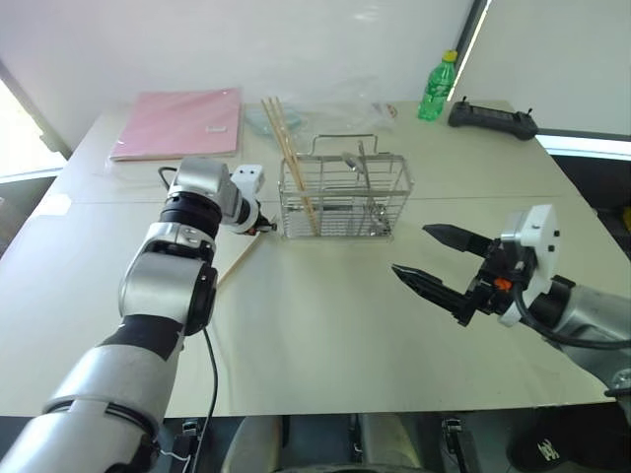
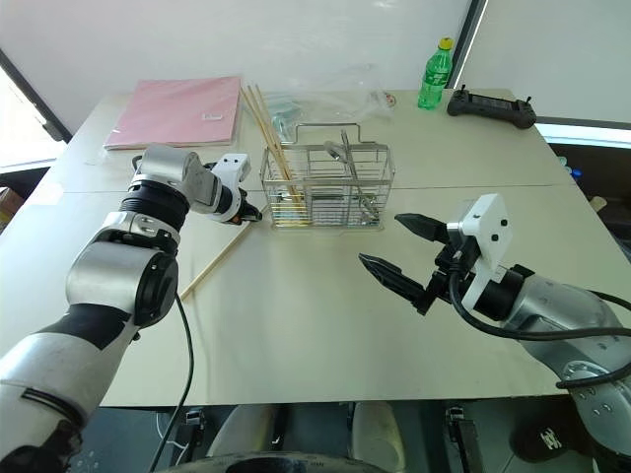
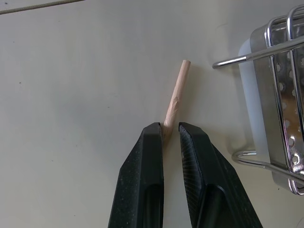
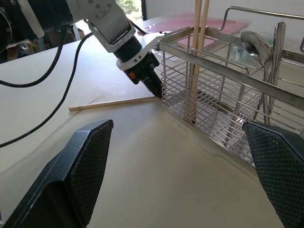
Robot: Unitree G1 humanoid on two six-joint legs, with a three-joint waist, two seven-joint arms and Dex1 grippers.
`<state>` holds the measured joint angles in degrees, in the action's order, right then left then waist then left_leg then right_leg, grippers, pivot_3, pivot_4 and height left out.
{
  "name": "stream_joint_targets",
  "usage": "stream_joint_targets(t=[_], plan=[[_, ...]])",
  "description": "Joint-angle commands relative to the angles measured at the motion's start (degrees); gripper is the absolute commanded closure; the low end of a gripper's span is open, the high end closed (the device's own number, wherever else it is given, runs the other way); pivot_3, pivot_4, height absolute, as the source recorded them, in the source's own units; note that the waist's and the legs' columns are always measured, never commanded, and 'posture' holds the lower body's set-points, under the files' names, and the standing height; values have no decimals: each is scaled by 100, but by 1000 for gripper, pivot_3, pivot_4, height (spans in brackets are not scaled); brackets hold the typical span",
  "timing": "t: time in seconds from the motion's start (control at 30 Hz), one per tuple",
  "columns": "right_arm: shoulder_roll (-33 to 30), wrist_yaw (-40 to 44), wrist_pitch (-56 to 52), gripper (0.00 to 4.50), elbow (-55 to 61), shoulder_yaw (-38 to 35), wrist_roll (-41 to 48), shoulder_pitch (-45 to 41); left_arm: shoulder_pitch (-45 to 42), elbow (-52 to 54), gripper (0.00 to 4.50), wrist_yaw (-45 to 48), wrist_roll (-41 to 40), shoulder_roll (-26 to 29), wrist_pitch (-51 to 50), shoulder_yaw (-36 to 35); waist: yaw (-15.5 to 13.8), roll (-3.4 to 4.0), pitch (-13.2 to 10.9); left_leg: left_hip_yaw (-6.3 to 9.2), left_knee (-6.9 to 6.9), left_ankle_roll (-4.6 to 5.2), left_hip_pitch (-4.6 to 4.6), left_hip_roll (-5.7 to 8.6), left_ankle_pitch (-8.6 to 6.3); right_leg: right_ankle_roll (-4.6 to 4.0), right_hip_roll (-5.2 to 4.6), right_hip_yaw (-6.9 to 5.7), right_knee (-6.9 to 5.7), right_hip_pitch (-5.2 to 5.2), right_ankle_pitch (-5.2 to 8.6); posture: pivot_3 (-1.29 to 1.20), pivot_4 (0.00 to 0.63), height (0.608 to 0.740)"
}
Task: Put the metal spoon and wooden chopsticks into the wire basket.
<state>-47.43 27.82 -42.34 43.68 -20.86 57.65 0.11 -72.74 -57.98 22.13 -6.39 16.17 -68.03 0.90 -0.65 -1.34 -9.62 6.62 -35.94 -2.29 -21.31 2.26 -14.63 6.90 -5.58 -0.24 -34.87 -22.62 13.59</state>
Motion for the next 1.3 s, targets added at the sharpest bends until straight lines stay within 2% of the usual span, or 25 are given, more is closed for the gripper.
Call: stream_joint_targets(t=[0.03,0.2,0.23,0.6,0.8,0.9,1.0,1.1,1.2,1.3], plan=[[-56,-22,11,0,14,-103,103,-117,116,-67,3839,-5,142,109,27,76,1,0,0,0,0,0,0,0,0,0,0,0,0,0,0,0,150,728],[-43,-54,-31,0,18,-90,124,-180,132,-88,3839,-16,150,152,79,50,8,0,0,0,1,0,0,0,0,0,0,0,0,-1,0,0,150,728],[-49,-60,-44,0,9,-100,140,-204,133,-97,4387,-17,152,158,80,50,11,0,0,0,1,0,0,0,0,0,0,0,0,-2,0,0,150,728],[-42,-66,-82,0,-79,-54,127,-327,123,-115,4387,-84,145,236,89,-24,18,0,0,0,2,0,1,-1,0,0,0,0,-1,-2,0,0,150,728],[-97,1,-136,0,-138,-1,158,-396,159,504,4387,-35,166,696,371,-96,115,-3,-3,-1,8,0,-5,-2,0,0,0,0,-1,-13,0,0,150,728],[-221,151,-178,0,-162,-117,217,-324,321,1204,4387,-237,-46,943,1187,-617,119,-12,-11,-1,20,0,-13,-4,0,-2,0,1,-1,-28,-1,0,150,728],[-376,353,-242,0,-173,-232,276,-196,519,2136,4387,-424,-696,953,2074,-1705,48,-17,-13,3,29,-2,-21,-7,1,-26,-4,2,3,-34,-15,0,150,728],[-475,496,-290,0,-150,-323,331,-40,574,2636,4387,-439,-1126,966,2677,-2311,-15,-15,-12,-1,37,-5,-25,-7,2,-27,-5,2,32,-31,-17,0,150,728],[-546,636,-318,0,-104,-404,371,111,334,2834,4387,-394,-1456,989,3278,-2666,-20,-14,-12,-3,39,-5,-24,-2,1,-19,-5,2,58,-15,-22,0,150,728],[-585,708,-318,0,-81,-446,376,216,-128,3023,4387,-116,-1767,973,3671,-2700,-31,-27,-19,-3,32,-5,-27,1,1,-12,-5,1,64,-9,-27,0,150,728]])
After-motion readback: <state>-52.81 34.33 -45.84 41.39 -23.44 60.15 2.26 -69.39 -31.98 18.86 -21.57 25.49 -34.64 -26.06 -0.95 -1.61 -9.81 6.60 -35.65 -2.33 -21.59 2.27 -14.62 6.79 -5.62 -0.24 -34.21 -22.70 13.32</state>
